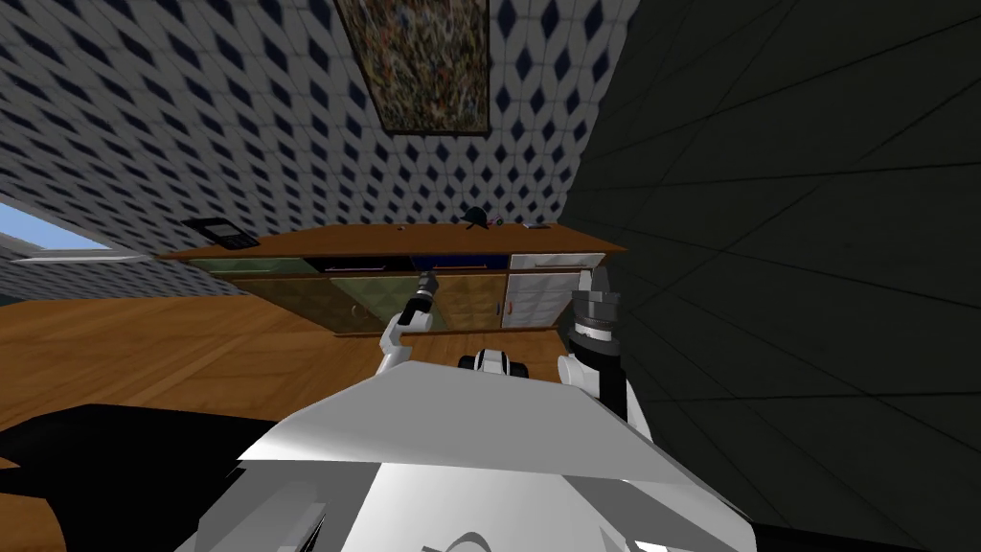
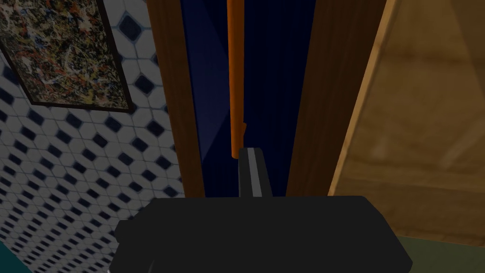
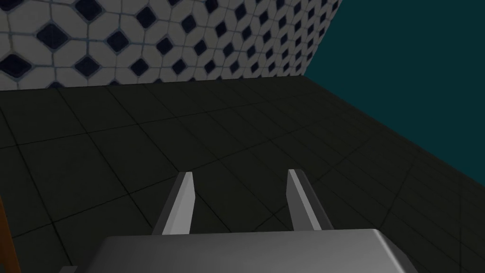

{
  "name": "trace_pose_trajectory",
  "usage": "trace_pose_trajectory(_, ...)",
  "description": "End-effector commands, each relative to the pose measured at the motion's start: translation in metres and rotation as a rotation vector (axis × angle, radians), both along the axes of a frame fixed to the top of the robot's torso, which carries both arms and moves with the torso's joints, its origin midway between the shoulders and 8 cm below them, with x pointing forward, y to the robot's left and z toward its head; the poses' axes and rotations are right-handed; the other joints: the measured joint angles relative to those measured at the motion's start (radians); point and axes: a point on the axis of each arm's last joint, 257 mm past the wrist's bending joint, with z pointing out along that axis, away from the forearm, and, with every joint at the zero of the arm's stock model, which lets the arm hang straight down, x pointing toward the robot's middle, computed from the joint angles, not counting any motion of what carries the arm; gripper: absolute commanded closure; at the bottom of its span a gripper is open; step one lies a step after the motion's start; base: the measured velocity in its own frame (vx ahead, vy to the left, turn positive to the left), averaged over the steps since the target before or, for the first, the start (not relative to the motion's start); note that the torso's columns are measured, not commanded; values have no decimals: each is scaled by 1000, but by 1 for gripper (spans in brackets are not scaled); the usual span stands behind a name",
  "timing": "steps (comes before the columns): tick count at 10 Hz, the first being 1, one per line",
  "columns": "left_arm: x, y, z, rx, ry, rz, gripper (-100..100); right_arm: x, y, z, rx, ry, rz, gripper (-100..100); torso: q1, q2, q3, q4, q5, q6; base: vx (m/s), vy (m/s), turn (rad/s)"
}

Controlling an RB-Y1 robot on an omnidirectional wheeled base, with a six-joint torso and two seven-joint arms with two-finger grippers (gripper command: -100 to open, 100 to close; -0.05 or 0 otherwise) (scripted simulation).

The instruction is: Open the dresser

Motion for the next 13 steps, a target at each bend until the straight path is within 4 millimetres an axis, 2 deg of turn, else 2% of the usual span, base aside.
trace_pose_trajectory(1, -5, -42, -3, 3, 2, -66, 100, 0, 0, 0, 0, 0, 0, 0, -1, 2, 1, 1, 0, 0, 79, 33, 276)
trace_pose_trajectory(2, -8, -58, -3, 2, 1, -89, 100, 0, 0, 0, 0, 0, 0, 0, -2, 3, 2, 1, 0, 0, 83, 23, 302)
trace_pose_trajectory(3, -7, -64, -4, 0, 2, -100, 100, 0, 0, 0, 0, 0, 0, 0, -2, 2, 1, 1, 0, 0, 51, 20, 93)
trace_pose_trajectory(6, -18, -113, -2, -8, -8, -170, 100, 0, 0, 0, 0, 0, 0, 0, 0, 1, 1, 0, 0, 0, 56, 37, 260)
trace_pose_trajectory(7, -16, -102, -2, -7, -2, -155, 100, 0, 0, 0, 0, 0, 0, 0, 1, 0, 0, 0, 0, 0, 37, 22, -9)
trace_pose_trajectory(8, -19, -105, 3, -10, -3, -161, -100, 0, 0, 0, 0, 0, 0, 0, -1, 2, 1, 0, 0, 0, 22, -8, -31)
trace_pose_trajectory(12, -22, -107, 11, -16, 0, -166, -100, 0, 0, 0, 0, 0, 0, 0, -1, 1, 1, 0, 0, 0, 26, -19, -21)
trace_pose_trajectory(13, -24, -106, 19, -16, 2, -163, -100, 0, 0, 0, 0, 0, 0, 0, 1, 2, 1, 0, 0, 0, 83, 1, -15)
